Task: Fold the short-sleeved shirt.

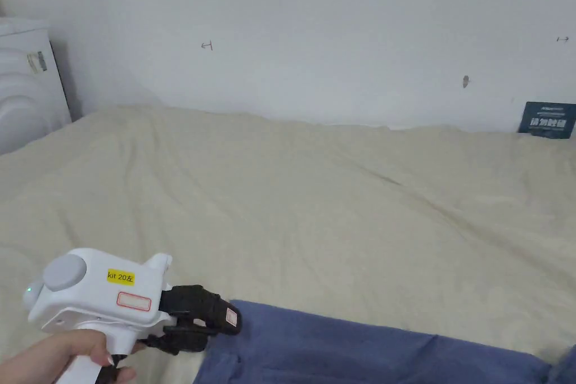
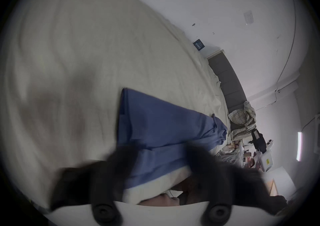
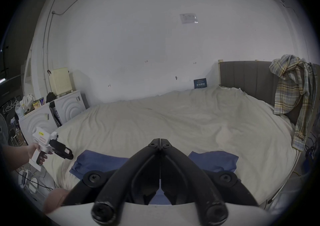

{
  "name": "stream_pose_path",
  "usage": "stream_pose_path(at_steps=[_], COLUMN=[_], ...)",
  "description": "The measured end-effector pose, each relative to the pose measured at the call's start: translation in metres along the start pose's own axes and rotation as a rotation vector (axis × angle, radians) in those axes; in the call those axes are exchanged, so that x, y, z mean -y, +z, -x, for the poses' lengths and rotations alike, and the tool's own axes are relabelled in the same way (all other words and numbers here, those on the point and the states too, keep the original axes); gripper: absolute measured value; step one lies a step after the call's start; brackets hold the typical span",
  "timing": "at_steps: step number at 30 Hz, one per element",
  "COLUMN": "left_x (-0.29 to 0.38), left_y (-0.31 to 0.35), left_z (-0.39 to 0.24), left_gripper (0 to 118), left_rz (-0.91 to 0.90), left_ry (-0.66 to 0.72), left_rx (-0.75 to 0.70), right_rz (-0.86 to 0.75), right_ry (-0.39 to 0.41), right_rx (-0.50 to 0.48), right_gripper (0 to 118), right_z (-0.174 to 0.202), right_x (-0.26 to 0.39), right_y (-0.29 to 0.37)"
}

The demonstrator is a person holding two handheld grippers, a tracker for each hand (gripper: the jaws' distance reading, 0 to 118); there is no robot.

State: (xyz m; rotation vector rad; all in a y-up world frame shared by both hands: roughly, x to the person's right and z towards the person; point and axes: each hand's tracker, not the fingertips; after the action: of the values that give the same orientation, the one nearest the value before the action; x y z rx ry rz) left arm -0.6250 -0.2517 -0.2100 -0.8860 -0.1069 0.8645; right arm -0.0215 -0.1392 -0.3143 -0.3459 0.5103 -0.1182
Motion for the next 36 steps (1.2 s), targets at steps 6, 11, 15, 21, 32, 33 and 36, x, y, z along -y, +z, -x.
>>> stream_pose_path(at_steps=[6,11,15,21,32,33,36], left_x=[0.013,-0.006,-0.007,0.004,-0.009,-0.008,-0.01], left_y=[-0.034,-0.068,-0.065,-0.059,-0.011,-0.006,0.004], left_z=[-0.002,0.023,0.031,0.022,-0.045,-0.051,-0.062], left_gripper=[118,118,118,5,5,5,5], left_rz=[0.033,0.071,0.048,0.013,0.006,0.006,0.015], left_ry=[0.041,0.145,0.136,0.091,-0.282,-0.343,-0.319], left_rx=[0.061,0.269,0.281,0.016,-0.621,-0.7,-0.769], right_rz=[0.065,0.084,0.106,0.144,0.155,0.153,0.154], right_ry=[0.032,0.008,-0.022,-0.01,0.007,-0.001,-0.034], right_rx=[0.002,-0.027,-0.051,-0.07,-0.083,-0.086,-0.095], right_gripper=[0,0,0,0,0,0,0], right_z=[0.011,0.015,0.016,0.021,0.014,0.013,0.008], right_x=[0.003,0.01,0.018,0.019,0.024,0.024,0.026], right_y=[-0.02,-0.041,-0.054,-0.057,-0.054,-0.055,-0.057])
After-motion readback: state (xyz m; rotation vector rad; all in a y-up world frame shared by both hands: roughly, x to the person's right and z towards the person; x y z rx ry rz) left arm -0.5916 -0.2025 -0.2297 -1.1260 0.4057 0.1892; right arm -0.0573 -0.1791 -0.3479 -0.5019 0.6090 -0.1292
